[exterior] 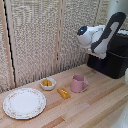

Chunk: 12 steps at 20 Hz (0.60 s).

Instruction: Carefully navigate your gripper to the air fryer's handle. Confidently seize the handle using your gripper. Gradually bring the handle toward yourself to access the air fryer.

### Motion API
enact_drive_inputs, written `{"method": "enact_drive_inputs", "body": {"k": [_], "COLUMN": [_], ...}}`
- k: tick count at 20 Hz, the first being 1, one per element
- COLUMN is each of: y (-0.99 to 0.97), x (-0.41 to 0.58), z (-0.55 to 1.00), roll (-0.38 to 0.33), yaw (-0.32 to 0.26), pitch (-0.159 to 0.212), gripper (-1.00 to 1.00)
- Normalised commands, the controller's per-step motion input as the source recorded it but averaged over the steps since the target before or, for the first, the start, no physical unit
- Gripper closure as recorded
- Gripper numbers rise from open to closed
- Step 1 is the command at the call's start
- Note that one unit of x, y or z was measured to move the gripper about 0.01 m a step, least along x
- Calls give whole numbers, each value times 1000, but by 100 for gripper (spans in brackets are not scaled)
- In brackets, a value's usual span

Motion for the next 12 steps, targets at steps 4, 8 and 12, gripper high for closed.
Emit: {"method": "enact_drive_inputs", "body": {"k": [4, 8, 12], "y": [-578, -534, -348], "x": [-188, -129, 99], "z": [0, 0, -33], "roll": [-18, -13, -5], "yaw": [133, 103, 76], "pitch": [44, 91, 57], "gripper": [-100, -100, -100]}}
